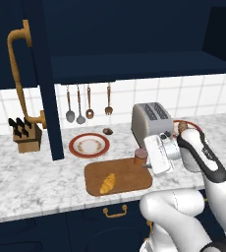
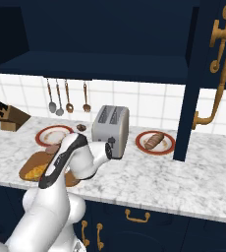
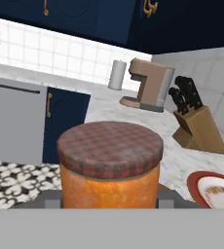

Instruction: From the different types of pastries on the counter, select a croissant and place it on the cutting board. Then retrieve a jar of jam from the cabinet and place it alongside the croissant on the cutting board.

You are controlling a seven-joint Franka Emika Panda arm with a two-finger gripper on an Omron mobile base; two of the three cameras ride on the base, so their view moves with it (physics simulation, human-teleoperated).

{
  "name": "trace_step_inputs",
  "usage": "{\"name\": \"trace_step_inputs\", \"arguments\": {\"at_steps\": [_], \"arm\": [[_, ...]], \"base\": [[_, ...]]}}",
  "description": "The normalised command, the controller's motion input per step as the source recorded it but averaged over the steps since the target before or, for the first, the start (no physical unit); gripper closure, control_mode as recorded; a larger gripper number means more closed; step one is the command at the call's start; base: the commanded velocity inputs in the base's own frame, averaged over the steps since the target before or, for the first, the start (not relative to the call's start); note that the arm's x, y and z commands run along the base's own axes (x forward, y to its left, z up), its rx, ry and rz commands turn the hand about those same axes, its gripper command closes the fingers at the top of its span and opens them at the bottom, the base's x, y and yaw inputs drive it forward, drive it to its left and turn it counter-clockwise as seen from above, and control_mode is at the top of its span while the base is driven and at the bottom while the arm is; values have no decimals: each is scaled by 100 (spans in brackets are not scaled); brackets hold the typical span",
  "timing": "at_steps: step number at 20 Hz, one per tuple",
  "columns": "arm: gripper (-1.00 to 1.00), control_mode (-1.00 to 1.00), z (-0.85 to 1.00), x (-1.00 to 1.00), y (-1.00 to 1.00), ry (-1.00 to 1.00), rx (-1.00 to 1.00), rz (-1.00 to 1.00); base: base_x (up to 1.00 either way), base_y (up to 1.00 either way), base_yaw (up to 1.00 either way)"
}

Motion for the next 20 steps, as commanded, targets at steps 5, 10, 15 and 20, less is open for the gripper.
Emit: {"name": "trace_step_inputs", "arguments": {"at_steps": [5,10,15,20], "arm": [[100,-100,-70,0,48,0,11,0],[100,-100,-64,3,54,3,2,0],[100,-100,-67,0,9,1,0,0],[100,-100,-16,0,0,-1,3,0]], "base": [[0,0,0],[0,0,0],[0,0,0],[0,0,0]]}}
